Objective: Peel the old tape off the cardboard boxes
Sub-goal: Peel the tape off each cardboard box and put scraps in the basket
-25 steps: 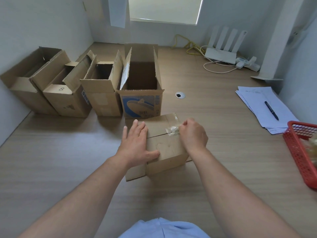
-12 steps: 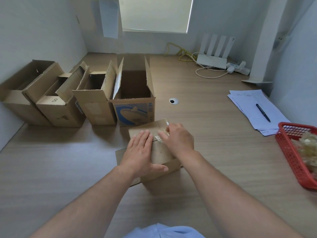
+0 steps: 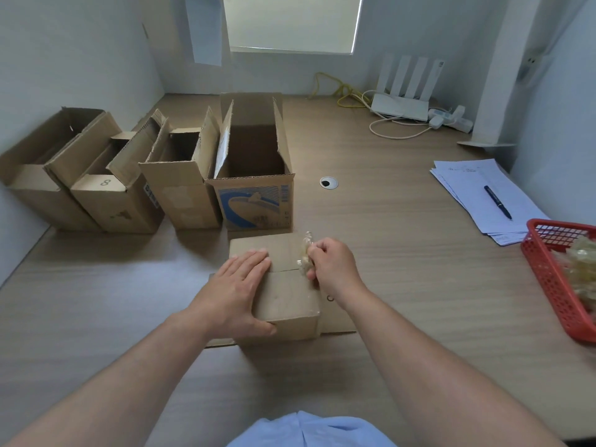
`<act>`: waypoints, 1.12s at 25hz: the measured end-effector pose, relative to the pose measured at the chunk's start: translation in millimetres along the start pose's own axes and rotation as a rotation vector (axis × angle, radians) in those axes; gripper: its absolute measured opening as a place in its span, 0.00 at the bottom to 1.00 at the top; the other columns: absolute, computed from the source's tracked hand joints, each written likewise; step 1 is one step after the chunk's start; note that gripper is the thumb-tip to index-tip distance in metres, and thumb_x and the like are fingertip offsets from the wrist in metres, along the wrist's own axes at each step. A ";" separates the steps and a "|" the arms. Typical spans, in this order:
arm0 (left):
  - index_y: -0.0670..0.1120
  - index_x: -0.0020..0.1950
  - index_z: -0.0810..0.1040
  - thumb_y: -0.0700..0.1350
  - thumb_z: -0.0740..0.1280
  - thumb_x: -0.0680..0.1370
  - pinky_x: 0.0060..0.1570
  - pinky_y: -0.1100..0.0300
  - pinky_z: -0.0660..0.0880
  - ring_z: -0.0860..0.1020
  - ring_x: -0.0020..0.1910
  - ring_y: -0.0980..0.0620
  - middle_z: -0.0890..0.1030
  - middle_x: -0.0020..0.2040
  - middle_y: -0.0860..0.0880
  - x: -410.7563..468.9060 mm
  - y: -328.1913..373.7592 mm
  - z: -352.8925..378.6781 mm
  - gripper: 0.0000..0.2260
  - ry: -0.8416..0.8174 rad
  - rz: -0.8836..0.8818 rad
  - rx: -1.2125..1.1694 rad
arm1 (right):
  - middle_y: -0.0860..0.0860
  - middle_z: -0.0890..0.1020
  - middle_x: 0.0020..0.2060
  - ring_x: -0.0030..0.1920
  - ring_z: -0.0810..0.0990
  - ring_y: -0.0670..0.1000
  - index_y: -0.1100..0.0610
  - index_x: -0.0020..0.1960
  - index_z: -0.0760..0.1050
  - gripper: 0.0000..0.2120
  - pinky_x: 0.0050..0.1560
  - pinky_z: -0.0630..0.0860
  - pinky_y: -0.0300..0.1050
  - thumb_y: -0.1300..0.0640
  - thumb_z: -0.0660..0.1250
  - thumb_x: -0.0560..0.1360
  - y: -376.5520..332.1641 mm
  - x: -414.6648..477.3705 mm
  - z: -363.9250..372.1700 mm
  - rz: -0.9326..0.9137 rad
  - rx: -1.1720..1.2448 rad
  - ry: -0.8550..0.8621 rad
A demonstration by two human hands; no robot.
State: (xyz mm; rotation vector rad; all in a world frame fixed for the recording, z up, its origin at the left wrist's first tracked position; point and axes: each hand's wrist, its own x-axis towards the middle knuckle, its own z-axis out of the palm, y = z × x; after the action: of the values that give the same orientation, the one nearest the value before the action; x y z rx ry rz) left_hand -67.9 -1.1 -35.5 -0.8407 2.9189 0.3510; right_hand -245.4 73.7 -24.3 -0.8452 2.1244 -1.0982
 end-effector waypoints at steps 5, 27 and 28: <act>0.50 0.77 0.54 0.81 0.45 0.62 0.70 0.55 0.54 0.57 0.72 0.50 0.60 0.73 0.50 3.7 15.2 -7.0 0.52 0.107 -0.144 0.050 | 0.49 0.76 0.21 0.22 0.72 0.43 0.56 0.41 0.72 0.06 0.27 0.67 0.38 0.61 0.59 0.76 11.6 -9.4 9.3 0.182 0.376 0.014; 0.53 0.79 0.41 0.83 0.45 0.60 0.72 0.52 0.34 0.36 0.76 0.52 0.40 0.79 0.51 13.7 10.5 3.2 0.55 -0.048 -0.132 0.072 | 0.57 0.81 0.40 0.43 0.79 0.61 0.60 0.43 0.75 0.08 0.44 0.75 0.51 0.56 0.62 0.77 20.8 -11.3 6.7 -0.040 -0.067 0.192; 0.54 0.79 0.41 0.83 0.46 0.61 0.71 0.52 0.34 0.36 0.76 0.52 0.40 0.79 0.51 14.2 9.0 3.5 0.54 -0.061 -0.127 0.057 | 0.56 0.81 0.38 0.42 0.80 0.61 0.60 0.42 0.74 0.11 0.44 0.76 0.53 0.54 0.62 0.77 21.5 -8.5 3.8 -0.018 -0.024 0.190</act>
State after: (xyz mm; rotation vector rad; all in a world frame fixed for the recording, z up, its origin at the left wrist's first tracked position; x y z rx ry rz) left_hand -84.6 -0.1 -39.1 -0.9833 2.7884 0.2766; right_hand -243.0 88.1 -42.6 -0.7993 2.2932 -1.2065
